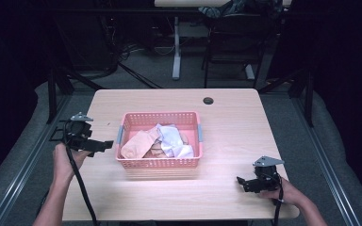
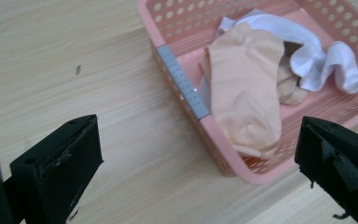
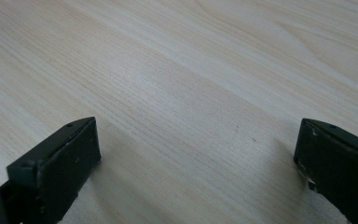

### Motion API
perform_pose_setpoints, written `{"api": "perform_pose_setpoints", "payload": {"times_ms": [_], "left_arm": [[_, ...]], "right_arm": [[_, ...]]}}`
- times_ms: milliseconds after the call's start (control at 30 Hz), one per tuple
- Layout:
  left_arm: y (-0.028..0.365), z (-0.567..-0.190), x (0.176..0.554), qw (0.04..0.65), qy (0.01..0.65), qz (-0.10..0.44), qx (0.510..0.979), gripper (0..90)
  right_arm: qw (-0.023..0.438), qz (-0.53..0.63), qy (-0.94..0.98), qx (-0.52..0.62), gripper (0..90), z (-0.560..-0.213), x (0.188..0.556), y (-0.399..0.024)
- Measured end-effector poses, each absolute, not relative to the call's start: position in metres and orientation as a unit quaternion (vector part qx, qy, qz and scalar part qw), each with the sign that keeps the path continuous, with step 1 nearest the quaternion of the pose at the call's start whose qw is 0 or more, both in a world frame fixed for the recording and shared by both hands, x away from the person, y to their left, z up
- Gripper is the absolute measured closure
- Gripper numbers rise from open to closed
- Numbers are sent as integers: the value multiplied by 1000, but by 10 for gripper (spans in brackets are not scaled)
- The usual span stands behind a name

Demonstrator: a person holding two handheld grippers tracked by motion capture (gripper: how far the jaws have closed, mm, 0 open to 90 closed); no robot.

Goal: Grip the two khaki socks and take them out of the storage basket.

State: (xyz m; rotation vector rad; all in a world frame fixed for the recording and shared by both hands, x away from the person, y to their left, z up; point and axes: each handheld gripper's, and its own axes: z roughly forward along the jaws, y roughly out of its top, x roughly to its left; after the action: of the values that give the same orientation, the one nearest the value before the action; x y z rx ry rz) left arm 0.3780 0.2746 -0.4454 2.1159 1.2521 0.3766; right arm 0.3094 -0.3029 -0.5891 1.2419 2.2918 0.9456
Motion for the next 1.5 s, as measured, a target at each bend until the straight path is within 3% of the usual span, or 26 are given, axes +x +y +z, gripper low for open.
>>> {"api": "perform_pose_setpoints", "payload": {"times_ms": [233,500,800,1000,1500], "left_arm": [[241,-446,396,311,449,129,828,25],[210,-460,419,286,430,99,850,123],[190,-486,443,216,448,87,863,271],[183,-497,455,191,467,79,860,279],[184,-504,453,205,461,54,861,670]], "right_arm": [[183,336,812,440,0,-589,309,-303],[182,337,812,440,0,-589,310,-303],[181,336,814,438,0,-589,310,-303],[183,335,814,439,0,-589,310,-303],[180,337,815,437,0,-589,310,-303]]}}
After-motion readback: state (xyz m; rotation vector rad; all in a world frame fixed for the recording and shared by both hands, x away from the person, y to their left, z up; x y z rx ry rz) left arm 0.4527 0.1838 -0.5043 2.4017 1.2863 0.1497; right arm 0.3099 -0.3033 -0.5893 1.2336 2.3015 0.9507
